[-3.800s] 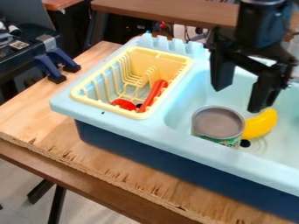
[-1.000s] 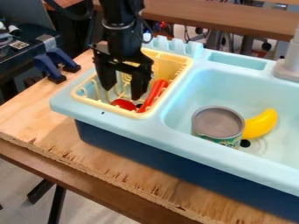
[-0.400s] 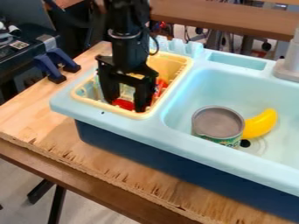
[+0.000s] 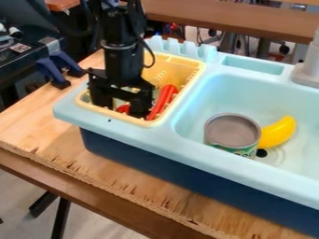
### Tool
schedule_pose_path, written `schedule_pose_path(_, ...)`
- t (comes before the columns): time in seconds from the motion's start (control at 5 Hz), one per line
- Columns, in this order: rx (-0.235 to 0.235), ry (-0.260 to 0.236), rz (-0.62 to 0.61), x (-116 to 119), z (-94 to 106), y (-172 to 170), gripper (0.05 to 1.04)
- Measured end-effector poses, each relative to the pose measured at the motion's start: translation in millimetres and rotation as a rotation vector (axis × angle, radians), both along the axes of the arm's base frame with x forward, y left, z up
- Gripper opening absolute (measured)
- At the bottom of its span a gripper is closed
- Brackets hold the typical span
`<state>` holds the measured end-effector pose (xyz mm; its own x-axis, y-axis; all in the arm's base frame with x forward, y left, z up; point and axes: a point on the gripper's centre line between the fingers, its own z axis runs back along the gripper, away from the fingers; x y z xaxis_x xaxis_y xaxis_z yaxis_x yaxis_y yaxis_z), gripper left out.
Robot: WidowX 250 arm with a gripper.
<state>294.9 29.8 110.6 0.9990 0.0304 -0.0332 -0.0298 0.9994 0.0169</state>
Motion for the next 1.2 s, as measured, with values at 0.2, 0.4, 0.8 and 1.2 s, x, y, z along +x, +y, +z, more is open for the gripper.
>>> schedule_pose_path(0.2,0.0,0.002,0.003,-0.9,-0.2,1.7,0.971)
schedule_pose_path(0.4,0.0,0.002,0.006,-0.5,0.0,2.2,0.772)
schedule_pose_path(0.8,0.02,-0.021,-0.056,10.4,12.9,-2.1,0.751)
schedule_pose_path(1.2,0.193,-0.092,-0.147,30.6,80.9,-26.3,0.75)
